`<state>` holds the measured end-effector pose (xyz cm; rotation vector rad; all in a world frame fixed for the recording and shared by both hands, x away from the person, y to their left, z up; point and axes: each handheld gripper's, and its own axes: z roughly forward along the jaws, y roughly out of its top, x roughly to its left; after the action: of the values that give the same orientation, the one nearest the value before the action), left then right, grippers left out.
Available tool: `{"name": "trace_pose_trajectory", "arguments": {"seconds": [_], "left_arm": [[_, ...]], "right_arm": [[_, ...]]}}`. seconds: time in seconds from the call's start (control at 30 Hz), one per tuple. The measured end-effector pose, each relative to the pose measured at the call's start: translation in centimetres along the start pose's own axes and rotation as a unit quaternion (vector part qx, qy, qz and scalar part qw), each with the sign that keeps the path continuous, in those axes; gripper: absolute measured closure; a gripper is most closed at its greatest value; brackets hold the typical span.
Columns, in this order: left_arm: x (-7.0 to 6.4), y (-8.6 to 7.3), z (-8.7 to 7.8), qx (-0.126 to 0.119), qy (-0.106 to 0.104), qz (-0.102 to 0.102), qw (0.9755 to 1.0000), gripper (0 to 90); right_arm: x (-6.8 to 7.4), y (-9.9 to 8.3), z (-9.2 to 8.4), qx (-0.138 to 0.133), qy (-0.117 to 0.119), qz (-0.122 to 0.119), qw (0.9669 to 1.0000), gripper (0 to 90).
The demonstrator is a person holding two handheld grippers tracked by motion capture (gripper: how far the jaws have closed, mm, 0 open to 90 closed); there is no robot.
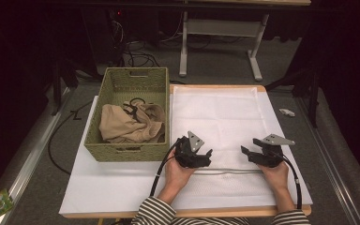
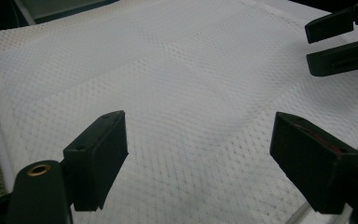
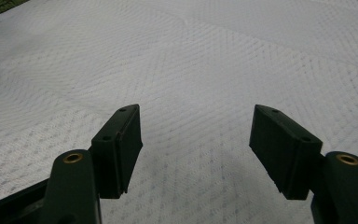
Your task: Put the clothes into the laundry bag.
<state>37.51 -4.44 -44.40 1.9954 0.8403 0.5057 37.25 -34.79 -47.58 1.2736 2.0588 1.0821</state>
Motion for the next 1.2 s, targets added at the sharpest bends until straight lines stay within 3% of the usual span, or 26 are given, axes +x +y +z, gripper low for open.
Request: {"name": "trace_pose_trajectory", "arguments": {"seconds": [0.1, 0.17, 0.27, 0.3, 0.57, 0.77, 0.93, 1.2], "left_arm": [[0.1, 0.0, -0.2, 0.005, -0.01, 0.005, 0.9999, 18.3], [0.1, 0.0, -0.4, 0.004, -0.009, 0.021, 0.9997, 17.8], [0.2, 0.0, -0.6, 0.009, -0.013, 0.017, 0.9997, 18.2], [0.2, 0.3, -0.7, 0.023, -0.01, 0.024, 0.9994, 18.3], [0.3, 1.4, -1.8, 0.016, -0.013, 0.032, 0.9993, 19.1], [0.7, 1.7, -2.4, 0.012, -0.008, 0.029, 0.9995, 20.3], [1.3, 1.9, -3.1, 0.014, 0.003, 0.012, 0.9998, 20.7], [1.9, 2.4, -4.0, 0.012, 0.011, 0.015, 0.9998, 22.9]], "right_arm": [[0.0, 0.0, 0.0, 0.0, 0.001, 0.002, 1.0, 34.3], [0.1, 0.0, 0.0, 0.0, 0.001, 0.002, 1.0, 34.3], [0.1, 0.0, 0.0, 0.001, 0.0, 0.0, 1.0, 34.3], [0.1, 0.0, 0.0, 0.0, 0.0, 0.002, 1.0, 34.3], [0.1, 0.0, 0.0, 0.0, 0.0, -0.005, 1.0, 34.3], [0.1, 0.0, 0.0, 0.001, 0.0, -0.006, 1.0, 34.2], [0.1, 0.0, 0.0, 0.002, -0.001, -0.005, 1.0, 34.2], [0.2, 0.0, 0.1, 0.003, -0.001, -0.003, 1.0, 34.2]]}}
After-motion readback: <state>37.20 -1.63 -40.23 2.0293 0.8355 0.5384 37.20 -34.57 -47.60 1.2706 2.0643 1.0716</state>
